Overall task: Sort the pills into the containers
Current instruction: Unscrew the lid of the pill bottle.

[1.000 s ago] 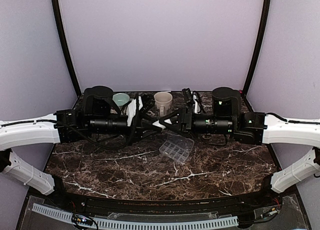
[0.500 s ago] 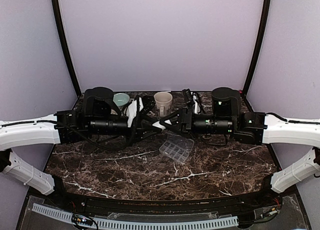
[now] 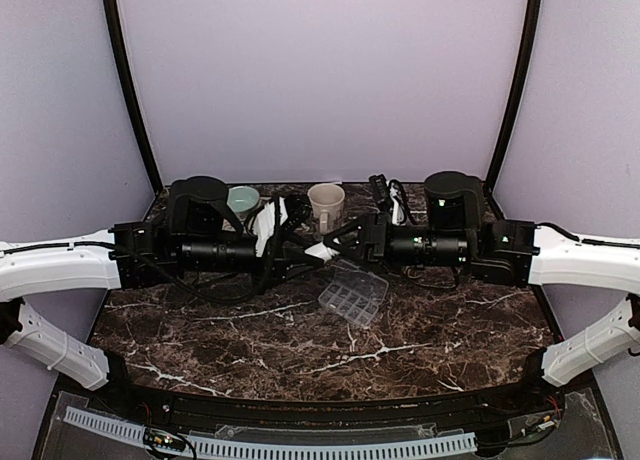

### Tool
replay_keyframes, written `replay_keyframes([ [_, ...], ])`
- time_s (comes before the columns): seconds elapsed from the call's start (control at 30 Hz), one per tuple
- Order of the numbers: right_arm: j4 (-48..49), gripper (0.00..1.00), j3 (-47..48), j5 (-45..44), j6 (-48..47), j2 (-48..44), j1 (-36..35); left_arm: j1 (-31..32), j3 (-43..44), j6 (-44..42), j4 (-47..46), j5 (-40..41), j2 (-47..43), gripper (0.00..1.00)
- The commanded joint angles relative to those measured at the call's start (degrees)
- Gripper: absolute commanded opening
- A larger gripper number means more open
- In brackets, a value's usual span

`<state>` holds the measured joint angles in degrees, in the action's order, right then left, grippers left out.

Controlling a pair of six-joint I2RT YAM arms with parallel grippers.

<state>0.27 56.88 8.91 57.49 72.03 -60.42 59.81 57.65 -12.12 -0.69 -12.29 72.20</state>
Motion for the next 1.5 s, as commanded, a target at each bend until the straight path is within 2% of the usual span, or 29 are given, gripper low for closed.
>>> replay_keyframes([
  [0.0, 0.7, 0.43, 2.1, -0.6, -0.8, -1.0, -0.2, 0.3, -0.7, -0.8, -0.5, 1.0, -0.8, 0.00],
  [0.07, 0.4, 0.39, 2.3, -0.4, -0.9, -0.9, -0.3, 0.4, -0.7, -0.8, -0.6, 1.0, -0.6, 0.00],
  [0.3, -0.7, 0.11, 3.7, 0.3, -2.2, 0.2, -1.2, 0.4, -0.5, -0.6, -1.1, 1.3, -0.5, 0.00],
  [0.43, -1.6, 0.03, 4.2, 0.6, -4.5, 0.6, -1.7, 0.4, -0.1, 0.2, -1.0, 0.6, -1.0, 0.00],
  [0.73, 7.4, 0.02, -2.3, 6.4, -19.3, -2.5, -1.9, 0.2, 3.0, 3.9, 2.5, -8.8, -1.2, 0.00],
  [0.93, 14.5, 0.02, -8.6, 7.0, -28.2, -6.9, -1.8, -0.4, 5.2, 6.9, 4.8, -14.3, -0.3, 0.00],
  [1.47, 18.1, 0.04, -11.7, 6.3, -31.7, -9.2, -0.8, -0.9, 6.1, 8.6, 6.8, -20.1, 0.9, 0.00],
])
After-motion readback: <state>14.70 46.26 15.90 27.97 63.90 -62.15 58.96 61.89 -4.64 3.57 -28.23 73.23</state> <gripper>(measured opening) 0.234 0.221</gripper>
